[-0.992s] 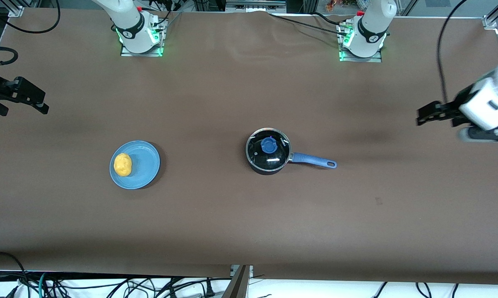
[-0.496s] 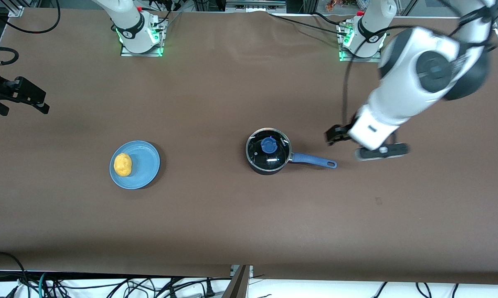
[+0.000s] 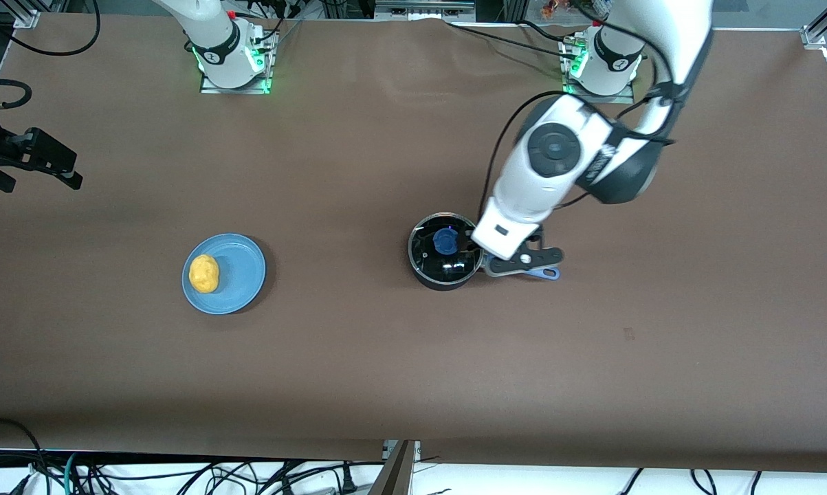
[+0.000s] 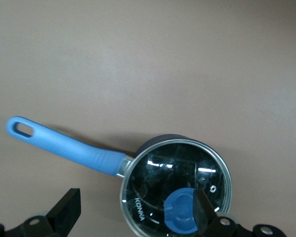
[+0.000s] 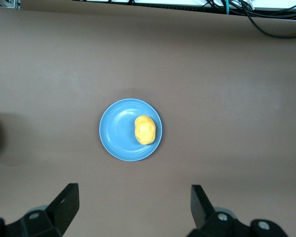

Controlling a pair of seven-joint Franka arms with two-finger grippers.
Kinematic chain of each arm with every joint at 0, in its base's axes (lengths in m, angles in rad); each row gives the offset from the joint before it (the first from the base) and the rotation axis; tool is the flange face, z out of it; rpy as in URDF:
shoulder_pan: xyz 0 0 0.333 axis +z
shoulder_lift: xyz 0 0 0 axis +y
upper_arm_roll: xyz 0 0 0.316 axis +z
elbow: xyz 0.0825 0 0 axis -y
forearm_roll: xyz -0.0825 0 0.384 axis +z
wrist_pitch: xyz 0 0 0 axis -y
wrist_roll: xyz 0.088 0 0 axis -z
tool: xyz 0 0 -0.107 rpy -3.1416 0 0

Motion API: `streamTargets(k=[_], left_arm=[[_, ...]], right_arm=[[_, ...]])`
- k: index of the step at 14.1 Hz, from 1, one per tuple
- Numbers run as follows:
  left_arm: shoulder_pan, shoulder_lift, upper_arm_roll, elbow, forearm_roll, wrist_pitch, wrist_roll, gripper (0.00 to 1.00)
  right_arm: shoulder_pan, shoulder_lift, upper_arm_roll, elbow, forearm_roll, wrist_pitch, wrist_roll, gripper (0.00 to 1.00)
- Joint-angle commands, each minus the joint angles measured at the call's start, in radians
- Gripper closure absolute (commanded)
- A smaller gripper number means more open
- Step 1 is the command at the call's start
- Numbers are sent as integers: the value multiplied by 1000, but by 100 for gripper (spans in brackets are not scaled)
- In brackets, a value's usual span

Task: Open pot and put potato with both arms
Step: 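Reach the left gripper down to the blue knob of the glass lid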

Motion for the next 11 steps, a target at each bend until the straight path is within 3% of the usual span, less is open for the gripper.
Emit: streamTargets(k=[1, 11], left_arm=[[-38, 62, 2, 38, 70, 24, -68, 0], [-106, 126, -9, 41, 121, 59, -129, 0]], right_arm=[[-2, -3, 5, 5, 2, -10, -1, 0], [-2, -3, 5, 3, 3, -10, -1, 0]])
